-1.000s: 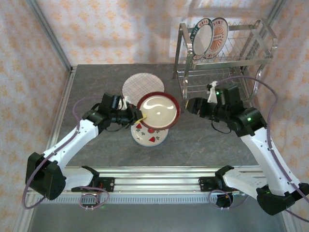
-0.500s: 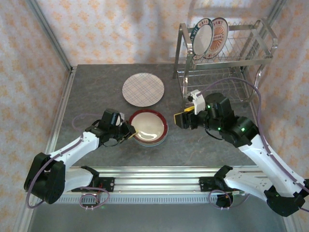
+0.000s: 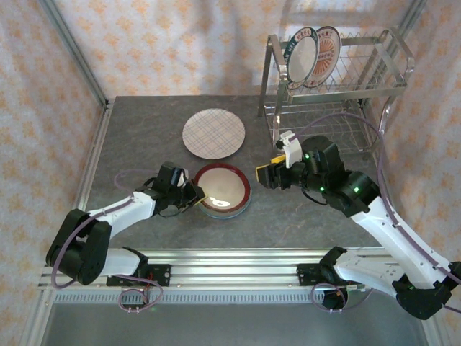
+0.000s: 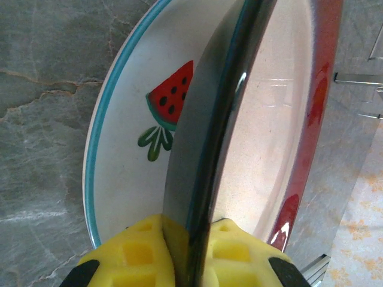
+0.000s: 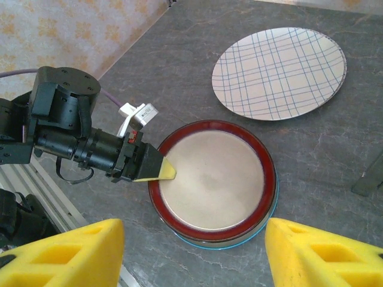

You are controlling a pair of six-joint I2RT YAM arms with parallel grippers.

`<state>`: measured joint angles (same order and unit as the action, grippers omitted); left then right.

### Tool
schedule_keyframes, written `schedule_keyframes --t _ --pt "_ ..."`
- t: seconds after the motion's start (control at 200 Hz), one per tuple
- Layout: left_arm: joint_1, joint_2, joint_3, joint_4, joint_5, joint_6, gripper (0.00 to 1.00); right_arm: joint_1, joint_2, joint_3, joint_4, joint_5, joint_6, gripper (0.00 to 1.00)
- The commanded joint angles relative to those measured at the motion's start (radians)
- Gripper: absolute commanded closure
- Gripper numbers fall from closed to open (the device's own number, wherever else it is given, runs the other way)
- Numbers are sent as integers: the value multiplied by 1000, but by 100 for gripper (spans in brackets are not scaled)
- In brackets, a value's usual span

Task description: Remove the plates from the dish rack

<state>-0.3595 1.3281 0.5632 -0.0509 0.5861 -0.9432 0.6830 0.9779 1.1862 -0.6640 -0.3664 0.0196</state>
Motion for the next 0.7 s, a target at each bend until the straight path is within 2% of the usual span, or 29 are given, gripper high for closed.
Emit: schedule_keyframes --t 0.0,0.395,0.601,0.696 --pt "4 2 38 144 43 20 100 6 -2 -8 39 18 -14 37" --pt "5 42 40 90 50 68 100 5 24 7 40 24 0 37" --pt "4 43 68 -11 27 119 80 6 38 17 39 33 -1 36" --pt "4 51 84 -61 13 138 76 6 41 22 39 42 2 36"
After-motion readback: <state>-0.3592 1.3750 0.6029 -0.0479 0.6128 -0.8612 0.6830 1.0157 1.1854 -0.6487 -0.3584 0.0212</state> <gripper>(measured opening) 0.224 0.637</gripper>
